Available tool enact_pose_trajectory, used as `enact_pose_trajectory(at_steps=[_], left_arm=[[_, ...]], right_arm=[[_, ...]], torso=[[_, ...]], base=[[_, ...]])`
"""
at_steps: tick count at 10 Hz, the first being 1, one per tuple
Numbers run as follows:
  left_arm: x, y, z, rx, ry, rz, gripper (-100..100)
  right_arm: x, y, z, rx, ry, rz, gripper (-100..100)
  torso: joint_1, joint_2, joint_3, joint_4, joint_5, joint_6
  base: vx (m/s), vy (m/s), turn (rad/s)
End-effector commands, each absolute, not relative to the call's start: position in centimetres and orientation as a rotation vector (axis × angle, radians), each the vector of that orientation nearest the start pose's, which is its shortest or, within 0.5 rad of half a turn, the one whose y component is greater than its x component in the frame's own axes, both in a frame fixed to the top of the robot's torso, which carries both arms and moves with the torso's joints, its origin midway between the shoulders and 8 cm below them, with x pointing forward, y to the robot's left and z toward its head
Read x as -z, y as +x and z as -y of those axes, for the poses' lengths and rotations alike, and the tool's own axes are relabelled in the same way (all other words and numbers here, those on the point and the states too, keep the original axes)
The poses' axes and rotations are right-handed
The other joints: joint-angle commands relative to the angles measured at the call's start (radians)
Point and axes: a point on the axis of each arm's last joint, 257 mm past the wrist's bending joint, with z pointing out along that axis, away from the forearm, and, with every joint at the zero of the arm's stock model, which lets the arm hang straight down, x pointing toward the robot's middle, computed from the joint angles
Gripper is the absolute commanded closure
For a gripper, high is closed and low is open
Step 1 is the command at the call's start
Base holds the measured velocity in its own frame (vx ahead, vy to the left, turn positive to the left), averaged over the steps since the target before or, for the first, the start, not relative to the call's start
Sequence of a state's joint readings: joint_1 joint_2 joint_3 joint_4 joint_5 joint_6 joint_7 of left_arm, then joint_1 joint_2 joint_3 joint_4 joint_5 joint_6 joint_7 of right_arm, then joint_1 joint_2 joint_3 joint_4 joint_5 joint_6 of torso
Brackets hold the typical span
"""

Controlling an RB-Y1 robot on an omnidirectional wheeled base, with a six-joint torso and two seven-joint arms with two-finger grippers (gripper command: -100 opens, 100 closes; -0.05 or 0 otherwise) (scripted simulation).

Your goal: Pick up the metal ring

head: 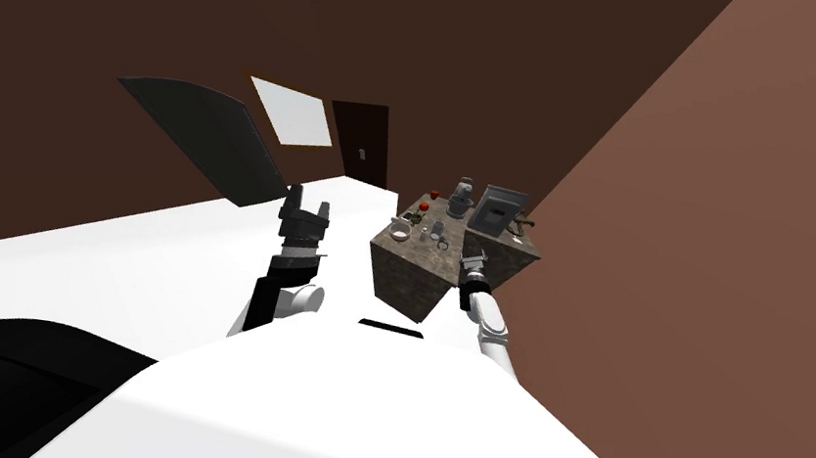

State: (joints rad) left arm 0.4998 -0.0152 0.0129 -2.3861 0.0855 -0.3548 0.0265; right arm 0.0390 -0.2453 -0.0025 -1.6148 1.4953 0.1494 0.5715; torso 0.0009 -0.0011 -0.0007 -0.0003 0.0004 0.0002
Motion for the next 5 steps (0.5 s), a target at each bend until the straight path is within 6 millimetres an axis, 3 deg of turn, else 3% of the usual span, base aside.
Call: enact_pose_trajectory(at_steps=[1,5], left_arm=[[-4.4,34.3,-29.3,1.366,-0.758,-0.567,0],[-4.4,34.3,-29.3,1.366,-0.758,-0.567,0]], right_arm=[[21.1,53.3,33.6,0.764,-0.500,-1.509,-100],[22.6,54.1,33.7,0.905,-0.613,-1.504,-100]], torso=[[0.000,0.000,0.000,0.000,0.000,0.000],[0.000,0.000,0.000,0.000,0.000,0.000]], base=[[0.012,0.020,-0.024],[0.014,0.014,-0.028]])
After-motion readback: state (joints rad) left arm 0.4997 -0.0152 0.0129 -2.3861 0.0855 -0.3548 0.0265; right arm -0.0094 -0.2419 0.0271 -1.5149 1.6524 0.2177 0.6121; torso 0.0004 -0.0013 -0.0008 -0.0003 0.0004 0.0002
